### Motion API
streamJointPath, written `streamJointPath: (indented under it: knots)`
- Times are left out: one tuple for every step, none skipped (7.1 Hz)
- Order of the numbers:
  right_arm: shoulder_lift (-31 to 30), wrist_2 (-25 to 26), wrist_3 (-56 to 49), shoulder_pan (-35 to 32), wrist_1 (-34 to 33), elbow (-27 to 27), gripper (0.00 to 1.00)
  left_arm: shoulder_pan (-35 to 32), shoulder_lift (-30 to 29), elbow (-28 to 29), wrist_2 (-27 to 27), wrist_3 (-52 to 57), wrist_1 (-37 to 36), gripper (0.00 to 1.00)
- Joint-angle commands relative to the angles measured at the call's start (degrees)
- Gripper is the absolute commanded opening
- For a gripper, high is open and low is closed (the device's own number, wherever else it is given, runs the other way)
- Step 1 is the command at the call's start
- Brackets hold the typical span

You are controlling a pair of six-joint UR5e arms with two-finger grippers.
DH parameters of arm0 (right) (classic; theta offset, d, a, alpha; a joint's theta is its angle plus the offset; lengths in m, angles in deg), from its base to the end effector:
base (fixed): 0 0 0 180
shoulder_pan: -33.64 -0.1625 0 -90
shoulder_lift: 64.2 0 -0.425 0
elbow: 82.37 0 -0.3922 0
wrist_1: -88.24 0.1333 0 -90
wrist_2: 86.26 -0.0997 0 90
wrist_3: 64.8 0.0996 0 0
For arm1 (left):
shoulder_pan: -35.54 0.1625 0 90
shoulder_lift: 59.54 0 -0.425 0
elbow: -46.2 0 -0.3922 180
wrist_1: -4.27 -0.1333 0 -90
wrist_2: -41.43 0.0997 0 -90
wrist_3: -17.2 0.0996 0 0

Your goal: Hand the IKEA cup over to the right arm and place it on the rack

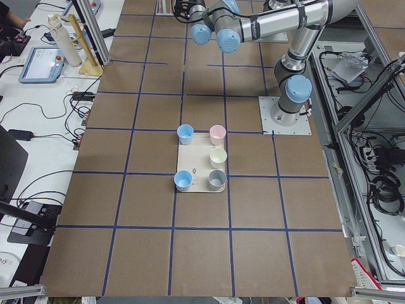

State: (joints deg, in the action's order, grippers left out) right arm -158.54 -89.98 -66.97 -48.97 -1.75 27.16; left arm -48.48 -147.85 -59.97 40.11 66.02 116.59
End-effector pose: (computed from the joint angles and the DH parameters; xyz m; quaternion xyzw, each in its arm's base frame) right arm 0.1736 -0.4705 0.4636 0.1273 0.6727 0.0298 0.7283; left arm -0.1849 -0.4702 0.4314 -0.0320 -0.6998 0.1164 0.7040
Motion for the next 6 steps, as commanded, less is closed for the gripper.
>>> streamJointPath:
  knots:
    - [-0.1,0.4,-0.1,-0.2,0.0,0.1,0.99,0.0,0.0,-0.1,0.0,0.1,0.0,0.0]
    - [-0.1,0.4,0.1,-0.2,0.1,0.1,0.96,0.0,-0.2,-0.1,0.0,0.1,0.0,0.0]
    - [-0.5,0.5,0.1,-0.8,0.1,0.2,0.96,0.0,-0.3,-0.2,0.0,0.1,0.0,0.0]
    - [-0.8,3.1,-1.2,-1.4,-0.6,-0.1,0.97,0.0,0.0,-1.0,-0.2,0.1,-0.3,0.0]
    - [-1.0,4.3,-1.1,-1.4,-2.2,-0.8,0.98,0.0,0.0,-2.1,-0.2,0.1,-1.6,0.0]
    - [-1.0,4.3,-1.2,-1.4,-2.4,-1.0,0.99,0.0,0.0,-2.5,-0.2,0.1,-2.2,0.0]
